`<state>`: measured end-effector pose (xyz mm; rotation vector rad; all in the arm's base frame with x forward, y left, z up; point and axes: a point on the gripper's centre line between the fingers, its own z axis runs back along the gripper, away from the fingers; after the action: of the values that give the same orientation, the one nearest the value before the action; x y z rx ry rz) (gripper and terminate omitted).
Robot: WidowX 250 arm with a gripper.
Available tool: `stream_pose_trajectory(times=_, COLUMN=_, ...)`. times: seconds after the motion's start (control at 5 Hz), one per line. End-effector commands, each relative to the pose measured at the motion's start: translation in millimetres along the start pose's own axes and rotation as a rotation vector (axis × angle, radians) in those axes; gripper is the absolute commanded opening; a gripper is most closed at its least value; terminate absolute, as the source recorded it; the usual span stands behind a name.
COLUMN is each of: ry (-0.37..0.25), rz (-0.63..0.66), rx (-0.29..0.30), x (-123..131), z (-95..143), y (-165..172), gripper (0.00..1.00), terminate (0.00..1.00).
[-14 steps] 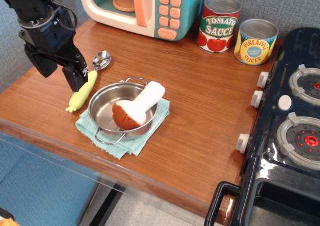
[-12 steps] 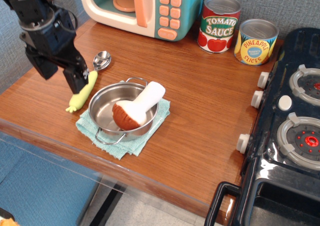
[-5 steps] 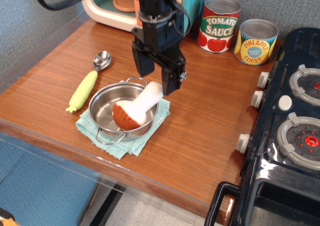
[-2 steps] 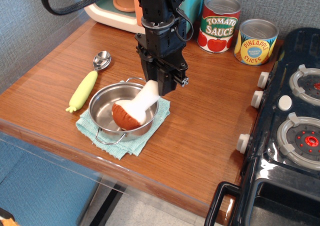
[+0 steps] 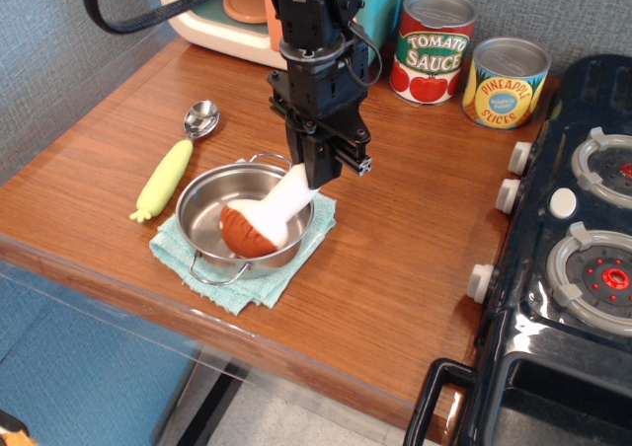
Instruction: Move mushroom to left of spoon, on edge of table.
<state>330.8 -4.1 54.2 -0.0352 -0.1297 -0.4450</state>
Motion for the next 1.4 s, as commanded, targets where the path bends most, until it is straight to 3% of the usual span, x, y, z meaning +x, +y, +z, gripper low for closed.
stream_pose_trajectory(times=0.0, ry=-0.172, rz=0.057, rx=0.084, x=-26.5, z=68.1, y=22.1, gripper=0.00, terminate=0.00)
stream_pose_trajectory(times=0.2, ry=-0.237, rz=0.137, rx=0.121, x=-48.4, z=98.2, y=51.3, gripper=0.00, terminate=0.00)
stream_pose_trajectory(times=0.4, ry=-0.204, rz=0.260, rx=0.159, x=-77.2, z=103.4, y=89.9, gripper=0.00, terminate=0.00)
stream_pose_trajectory(times=0.6, ry=-0.113, rz=0.372, rx=0.202, x=-108.3, z=98.2, y=125.3, gripper=0.00, terminate=0.00)
stream_pose_trajectory(times=0.8, ry=-0.056, rz=0.436, rx=0.206, x=-125.5, z=82.6, y=144.9, gripper=0.00, terminate=0.00)
stream_pose_trajectory(times=1.2, ry=0.052, rz=0.483, rx=0.208, x=-135.7, z=55.9, y=160.6, gripper=0.00, terminate=0.00)
